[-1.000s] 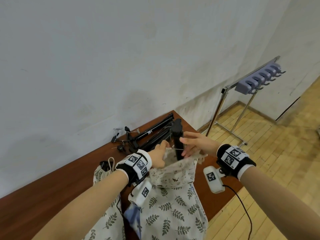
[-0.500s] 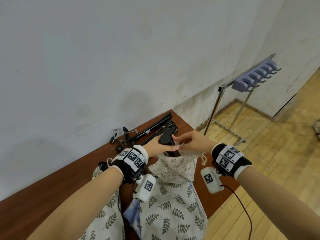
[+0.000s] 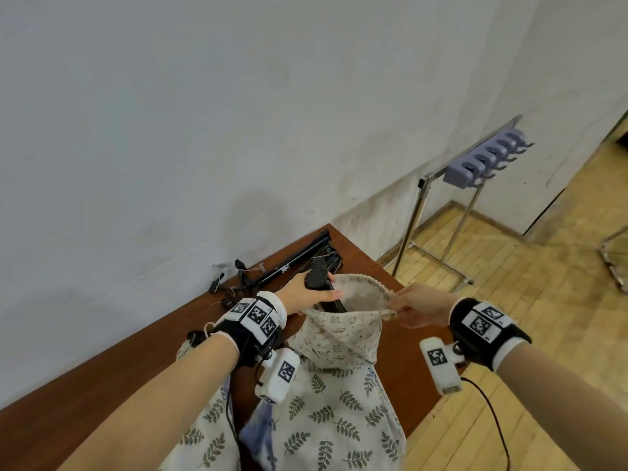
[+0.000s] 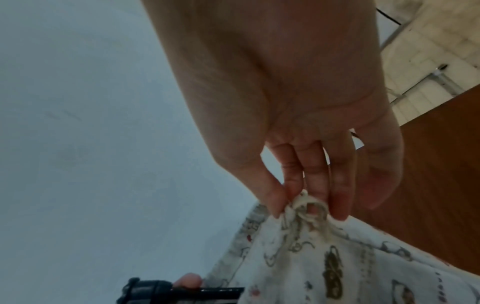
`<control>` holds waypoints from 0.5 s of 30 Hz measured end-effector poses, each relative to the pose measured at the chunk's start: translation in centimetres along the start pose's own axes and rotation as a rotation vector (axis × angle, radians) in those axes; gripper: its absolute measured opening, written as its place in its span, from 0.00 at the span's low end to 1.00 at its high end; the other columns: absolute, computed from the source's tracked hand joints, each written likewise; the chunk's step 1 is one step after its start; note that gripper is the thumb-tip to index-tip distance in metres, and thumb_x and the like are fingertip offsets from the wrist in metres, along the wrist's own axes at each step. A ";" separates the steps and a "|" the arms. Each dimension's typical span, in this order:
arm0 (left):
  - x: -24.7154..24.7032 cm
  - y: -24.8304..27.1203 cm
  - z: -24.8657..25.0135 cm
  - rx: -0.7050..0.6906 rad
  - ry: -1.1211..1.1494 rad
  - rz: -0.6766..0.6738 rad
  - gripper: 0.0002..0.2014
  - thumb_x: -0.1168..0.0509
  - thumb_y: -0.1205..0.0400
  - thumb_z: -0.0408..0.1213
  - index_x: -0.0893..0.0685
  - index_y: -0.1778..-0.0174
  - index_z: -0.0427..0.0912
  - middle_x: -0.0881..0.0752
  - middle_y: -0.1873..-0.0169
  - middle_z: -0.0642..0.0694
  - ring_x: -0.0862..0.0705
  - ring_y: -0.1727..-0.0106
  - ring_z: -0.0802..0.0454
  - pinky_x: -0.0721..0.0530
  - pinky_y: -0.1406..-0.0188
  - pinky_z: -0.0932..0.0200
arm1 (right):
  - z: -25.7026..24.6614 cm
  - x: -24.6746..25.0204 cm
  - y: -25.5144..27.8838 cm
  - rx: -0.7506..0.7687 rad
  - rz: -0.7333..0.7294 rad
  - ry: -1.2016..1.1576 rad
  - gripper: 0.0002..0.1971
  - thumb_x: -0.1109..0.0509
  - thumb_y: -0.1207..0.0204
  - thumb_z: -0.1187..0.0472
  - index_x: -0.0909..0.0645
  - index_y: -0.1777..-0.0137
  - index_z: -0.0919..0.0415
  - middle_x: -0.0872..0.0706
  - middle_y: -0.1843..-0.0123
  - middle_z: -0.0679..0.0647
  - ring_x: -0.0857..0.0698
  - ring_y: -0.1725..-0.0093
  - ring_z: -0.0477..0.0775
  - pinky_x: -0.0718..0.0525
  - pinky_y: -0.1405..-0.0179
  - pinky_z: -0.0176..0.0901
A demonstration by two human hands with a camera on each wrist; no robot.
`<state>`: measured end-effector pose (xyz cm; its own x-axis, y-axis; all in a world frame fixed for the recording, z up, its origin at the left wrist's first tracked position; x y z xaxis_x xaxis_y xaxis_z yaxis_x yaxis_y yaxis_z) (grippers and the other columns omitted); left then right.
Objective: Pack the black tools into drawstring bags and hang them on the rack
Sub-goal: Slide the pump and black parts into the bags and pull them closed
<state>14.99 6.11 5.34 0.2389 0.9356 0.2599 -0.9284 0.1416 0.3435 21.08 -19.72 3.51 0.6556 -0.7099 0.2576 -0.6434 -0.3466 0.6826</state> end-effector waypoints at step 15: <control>-0.1 0.9 0.6 -0.020 -0.156 0.021 0.08 0.27 0.23 0.44 0.15 0.54 0.45 0.14 0.59 0.50 0.15 0.54 0.52 0.17 0.45 0.54 | -7.6 -1.7 5.5 0.301 -0.060 -0.365 0.13 0.42 0.17 0.68 0.28 0.65 0.63 0.29 0.71 0.53 0.26 0.67 0.51 0.19 0.52 0.44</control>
<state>14.30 5.94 6.11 0.2595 0.8772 0.4039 -0.9386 0.1307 0.3194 19.44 -15.73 12.01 0.5482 -0.8334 -0.0702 -0.7300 -0.5178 0.4461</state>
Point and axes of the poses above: each hand's wrist, its own y-axis away from the middle knuckle, its own x-axis out of the back of the hand, z = x × y, the point moved 1 cm from there along -y, towards the middle knuckle
